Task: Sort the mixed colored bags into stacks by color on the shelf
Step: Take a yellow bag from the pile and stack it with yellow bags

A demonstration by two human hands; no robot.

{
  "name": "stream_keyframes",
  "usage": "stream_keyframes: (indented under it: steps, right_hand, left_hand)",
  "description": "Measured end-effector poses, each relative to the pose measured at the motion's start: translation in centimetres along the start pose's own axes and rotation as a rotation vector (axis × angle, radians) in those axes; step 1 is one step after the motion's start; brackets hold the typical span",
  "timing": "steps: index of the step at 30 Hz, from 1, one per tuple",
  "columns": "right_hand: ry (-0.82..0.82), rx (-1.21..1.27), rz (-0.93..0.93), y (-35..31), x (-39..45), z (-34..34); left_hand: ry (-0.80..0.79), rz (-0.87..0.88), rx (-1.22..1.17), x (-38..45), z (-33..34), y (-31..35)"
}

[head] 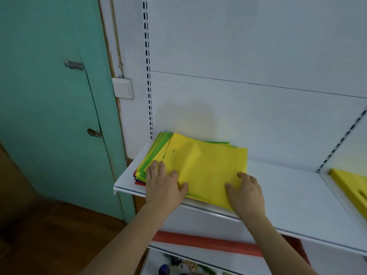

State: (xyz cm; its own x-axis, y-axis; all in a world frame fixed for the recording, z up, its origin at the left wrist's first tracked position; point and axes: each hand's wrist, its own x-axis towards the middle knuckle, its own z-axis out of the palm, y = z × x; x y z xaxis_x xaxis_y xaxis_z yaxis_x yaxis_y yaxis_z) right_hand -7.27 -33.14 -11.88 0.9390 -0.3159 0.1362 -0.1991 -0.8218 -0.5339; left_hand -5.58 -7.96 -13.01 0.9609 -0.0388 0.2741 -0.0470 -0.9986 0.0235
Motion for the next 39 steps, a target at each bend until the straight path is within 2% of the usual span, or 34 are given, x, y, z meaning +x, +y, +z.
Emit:
stream_keyframes:
  steps: [4,7,11,14,16,20,24,26,28,30,33,36,39]
  right_hand:
    - [0.102,0.148,-0.015,0.2,0.5,-0.3]
    - [0.067,0.260,0.126,0.9,1.7,-0.6]
    - [0.084,0.395,0.317,1.7,3.5,-1.4]
    - [0.089,0.268,0.231,2.3,4.7,-2.2]
    - [0.153,0.223,0.142,2.7,5.2,-2.8]
    - [0.289,0.385,-0.053,3.5,5.4,-4.4]
    - [0.364,0.563,-0.103,3.8,4.7,-6.2]
    - [0.398,0.587,-0.087,3.2,4.6,-7.3]
    - [0.429,0.593,-0.081,2.7,4.4,-8.2]
    - [0.465,0.599,-0.093,2.6,4.2,-8.3]
    - [0.464,0.562,-0.110,3.0,3.6,-7.0]
    - [0.308,0.487,-0.081,3.7,2.9,-5.6]
    - [0.335,0.434,-0.041,4.4,2.6,-5.6]
  left_hand:
    - [-0.024,0.050,0.005,0.2,0.0,0.5]
    - [-0.021,0.143,-0.073,0.2,-0.1,1.5]
    - [-0.030,0.102,-0.123,0.4,0.0,1.8]
    - [-0.059,0.074,-0.146,1.2,-0.2,1.6]
    - [-0.049,0.010,-0.206,2.0,-0.6,1.5]
    - [-0.007,-0.104,-0.378,4.5,-1.1,0.7]
    - [-0.133,-0.282,-1.030,7.6,-2.5,0.7]
    - [-0.042,-0.328,-1.241,8.6,-3.3,1.0]
    - [0.144,-0.250,-1.278,9.1,-3.8,1.2]
    - [0.230,-0.197,-1.310,9.1,-4.0,1.4]
    - [0.207,-0.170,-1.418,8.4,-3.6,1.7]
    - [0.131,-0.160,-1.367,7.6,-2.8,2.2]
    - [0.106,-0.134,-1.300,7.2,-2.4,3.1]
